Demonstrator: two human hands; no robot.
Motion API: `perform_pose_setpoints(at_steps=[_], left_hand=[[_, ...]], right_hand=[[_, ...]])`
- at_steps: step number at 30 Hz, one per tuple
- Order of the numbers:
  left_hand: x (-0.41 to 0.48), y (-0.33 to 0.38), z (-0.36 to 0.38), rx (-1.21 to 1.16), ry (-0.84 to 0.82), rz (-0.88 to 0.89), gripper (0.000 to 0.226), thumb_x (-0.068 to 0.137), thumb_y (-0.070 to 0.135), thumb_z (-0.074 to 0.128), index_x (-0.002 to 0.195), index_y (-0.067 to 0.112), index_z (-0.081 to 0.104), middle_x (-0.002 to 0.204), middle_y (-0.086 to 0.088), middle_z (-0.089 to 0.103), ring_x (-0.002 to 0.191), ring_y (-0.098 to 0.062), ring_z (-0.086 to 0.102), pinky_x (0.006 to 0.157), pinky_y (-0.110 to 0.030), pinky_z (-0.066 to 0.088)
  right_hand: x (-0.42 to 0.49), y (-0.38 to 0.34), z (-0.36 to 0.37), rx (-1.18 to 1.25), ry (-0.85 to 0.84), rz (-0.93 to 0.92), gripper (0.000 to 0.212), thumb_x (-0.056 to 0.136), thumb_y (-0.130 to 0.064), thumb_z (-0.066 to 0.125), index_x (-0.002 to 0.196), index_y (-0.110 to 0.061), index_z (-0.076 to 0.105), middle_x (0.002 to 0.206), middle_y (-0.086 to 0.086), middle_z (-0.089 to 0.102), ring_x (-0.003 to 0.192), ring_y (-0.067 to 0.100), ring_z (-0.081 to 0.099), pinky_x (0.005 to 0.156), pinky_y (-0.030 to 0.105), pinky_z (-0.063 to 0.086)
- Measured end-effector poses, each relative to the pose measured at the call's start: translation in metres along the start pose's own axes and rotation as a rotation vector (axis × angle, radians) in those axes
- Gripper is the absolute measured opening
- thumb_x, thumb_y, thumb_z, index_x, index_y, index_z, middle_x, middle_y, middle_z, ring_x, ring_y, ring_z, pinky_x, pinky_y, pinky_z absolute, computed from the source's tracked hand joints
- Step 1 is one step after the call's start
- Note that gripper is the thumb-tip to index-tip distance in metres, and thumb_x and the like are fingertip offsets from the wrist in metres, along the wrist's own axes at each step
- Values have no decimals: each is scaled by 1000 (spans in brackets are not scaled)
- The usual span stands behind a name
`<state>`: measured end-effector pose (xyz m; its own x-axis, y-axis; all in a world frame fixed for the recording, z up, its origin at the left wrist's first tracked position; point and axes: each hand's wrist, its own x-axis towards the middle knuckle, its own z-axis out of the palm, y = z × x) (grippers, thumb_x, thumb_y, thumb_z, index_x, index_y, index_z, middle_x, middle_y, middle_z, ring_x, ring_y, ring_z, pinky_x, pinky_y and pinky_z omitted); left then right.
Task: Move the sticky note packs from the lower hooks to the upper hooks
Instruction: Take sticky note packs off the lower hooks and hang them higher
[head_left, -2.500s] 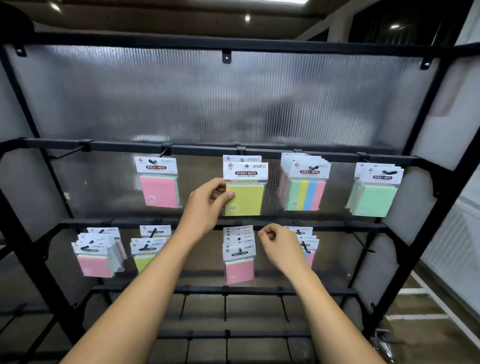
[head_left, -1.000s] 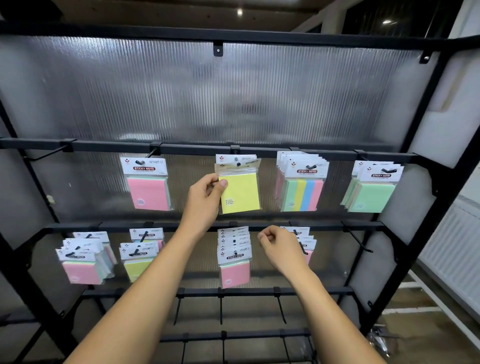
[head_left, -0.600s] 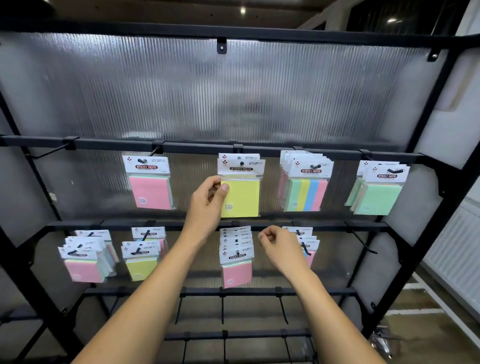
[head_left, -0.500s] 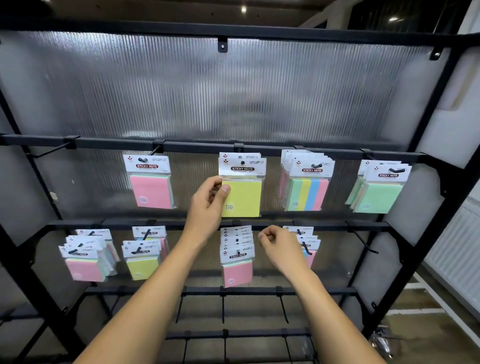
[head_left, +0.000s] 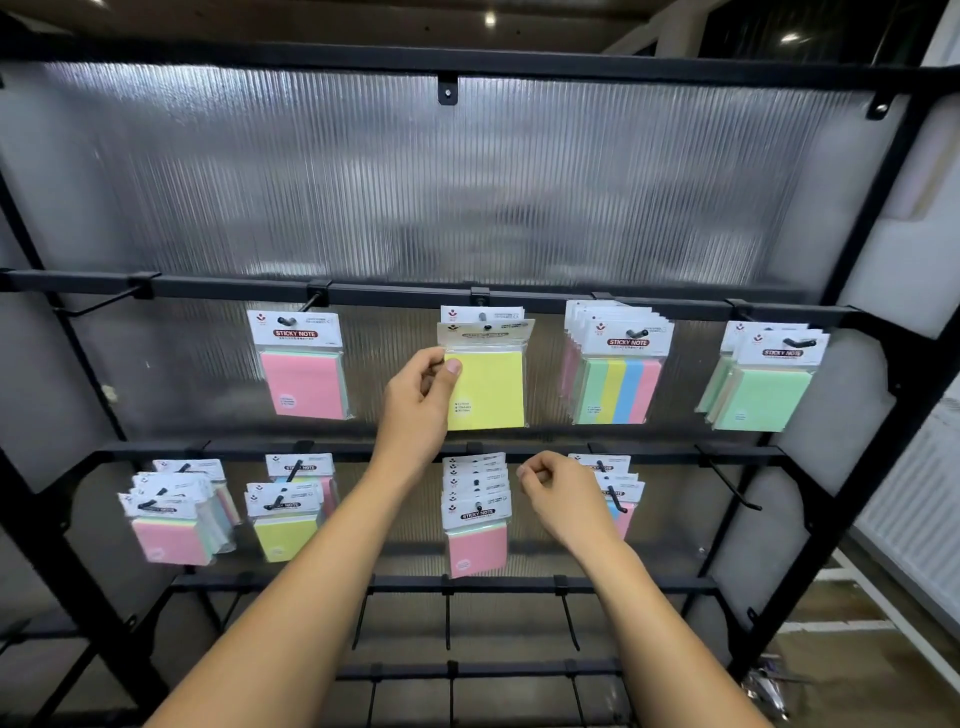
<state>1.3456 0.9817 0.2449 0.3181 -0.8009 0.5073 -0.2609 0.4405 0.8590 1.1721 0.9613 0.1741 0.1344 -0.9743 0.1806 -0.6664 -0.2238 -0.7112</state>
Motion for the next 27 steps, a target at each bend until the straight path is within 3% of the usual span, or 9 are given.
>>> perform_pose_setpoints(at_steps=[3, 8, 14, 17, 27], left_hand=[[2, 7, 1, -30, 25, 17, 17, 97, 19, 54, 108, 9, 63, 92, 0, 63, 81, -5, 55, 73, -16, 45], [-8, 12, 0, -19, -23, 89, 8, 98, 14, 53, 96, 12, 61, 80, 8, 58, 69, 7, 52, 63, -8, 41], [-15, 9, -3, -71, -7, 77, 10, 97, 10, 53, 93, 15, 61, 81, 11, 61, 72, 7, 55, 64, -9, 43], [-16, 9, -5, -89, 0, 68, 9, 97, 9, 54, 97, 13, 62, 85, 11, 64, 74, 8, 58, 66, -9, 45], [-12, 10, -3, -119, -40, 3, 12, 97, 11, 53, 100, 10, 64, 88, 7, 67, 75, 6, 60, 65, -11, 47]], right_hand=[[0, -1, -1, 7, -1, 1, 18, 95, -28, 52, 92, -19, 67, 79, -5, 68, 76, 14, 61, 72, 31, 51], [0, -3, -3, -6, 0, -6, 18, 96, -28, 52, 94, -18, 67, 77, -7, 66, 76, 14, 60, 71, 31, 49], [-5, -14, -6, -50, 51, -149, 17, 96, -30, 54, 102, -19, 65, 87, -6, 68, 78, 12, 58, 66, 28, 42], [-7, -24, -12, -45, 131, -234, 14, 95, -26, 54, 103, -19, 63, 90, -7, 66, 81, 13, 59, 68, 30, 45], [-7, -31, -19, -25, 116, -245, 9, 92, -20, 55, 90, -14, 62, 80, -2, 64, 73, 16, 56, 65, 34, 47]])
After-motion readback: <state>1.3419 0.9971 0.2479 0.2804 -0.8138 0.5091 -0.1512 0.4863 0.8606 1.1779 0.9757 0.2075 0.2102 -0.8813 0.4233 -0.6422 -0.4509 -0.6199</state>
